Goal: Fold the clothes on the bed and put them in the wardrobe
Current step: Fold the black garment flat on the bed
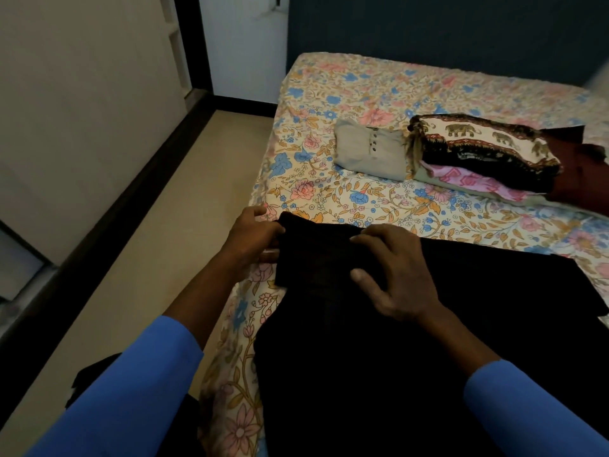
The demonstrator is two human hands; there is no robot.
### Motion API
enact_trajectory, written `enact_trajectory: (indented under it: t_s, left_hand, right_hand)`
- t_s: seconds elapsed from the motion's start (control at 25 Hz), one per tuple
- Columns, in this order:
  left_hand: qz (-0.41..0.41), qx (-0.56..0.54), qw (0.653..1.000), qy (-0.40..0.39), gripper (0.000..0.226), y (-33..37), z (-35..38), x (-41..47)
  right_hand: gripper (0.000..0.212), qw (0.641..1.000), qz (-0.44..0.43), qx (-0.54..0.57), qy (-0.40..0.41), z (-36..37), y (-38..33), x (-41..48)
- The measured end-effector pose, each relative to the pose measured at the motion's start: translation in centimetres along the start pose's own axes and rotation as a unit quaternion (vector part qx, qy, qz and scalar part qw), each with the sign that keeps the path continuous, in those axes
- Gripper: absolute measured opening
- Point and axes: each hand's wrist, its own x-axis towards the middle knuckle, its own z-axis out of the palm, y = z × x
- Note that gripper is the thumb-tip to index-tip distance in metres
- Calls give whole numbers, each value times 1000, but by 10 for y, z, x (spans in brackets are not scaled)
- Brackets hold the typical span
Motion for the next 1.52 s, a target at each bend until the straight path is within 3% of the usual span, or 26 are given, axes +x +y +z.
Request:
enact_trajectory:
  t_s: [0.08,0.16,0.28,0.36,0.48,0.56,0.64,0.72,0.76,0.88,0.92,1.08,1.16,1.24,1.32,1.4,1.44,1.52]
  left_hand:
    - [2,40,998,-42,50,1,0,-7]
    - [27,109,991,-75,33,0,6,-11]
    - [24,83,996,8,11,-5,8,-8]
    - [38,143,985,90,19,-5,5,-6]
    - [170,398,890,145,52,2,-1,-19]
    - [290,438,851,30,45,8,-2,-34]
    - [318,519,780,-144,48,6,1,-53]
    - [334,612,695,-178,61,-4,4,-63]
    - [350,626,679,-155,61,-6,6,-64]
    - [390,629,666,-92,47,3,4,-63]
    - [396,607,684,-77,43,8,3,-62]
    - [320,358,877,-14,26,15,8,-44]
    - [251,320,911,63,24,16,16,-29]
    - [238,405,868,161,39,10,22,-19]
    - [340,474,786,207,43,2,37,-27]
    - [470,473,738,101,49,-3,73,-47]
    - [487,489,723,14,56,-8,89,-55]
    - [447,556,689,-124,70,-24,123,-63]
  right_hand:
    - [60,993,-65,-33,-96,2,-15,-7]
    - [45,989,-59,-48,-123,11,-19,-13]
    - [31,997,-17,-36,-66,14,-21,-17]
    - [32,997,-1,-29,-74,13,-19,-21]
    - [37,994,7,-19,-108,10,-23,-23]
    - [31,997,2,-25,-79,11,-26,-24]
    - [26,999,24,-7,-41,10,-28,-27]
    - [20,994,92,57,-20,6,-30,-26]
    - [18,988,124,85,-15,5,-29,-25]
    - [10,961,213,176,21,5,-25,-20]
    - [9,941,254,220,42,7,-24,-18]
    - [13,852,416,307,80,9,-14,5]
    - [17,831,459,305,74,8,-12,18]
    - [24,833,461,299,67,5,-13,24]
    - [34,875,399,272,28,-3,-15,19]
    - [38,919,334,207,-2,-17,-5,2]
    - [37,932,318,171,-9,-22,5,-8]
    - [40,933,347,81,-40,-43,44,-31]
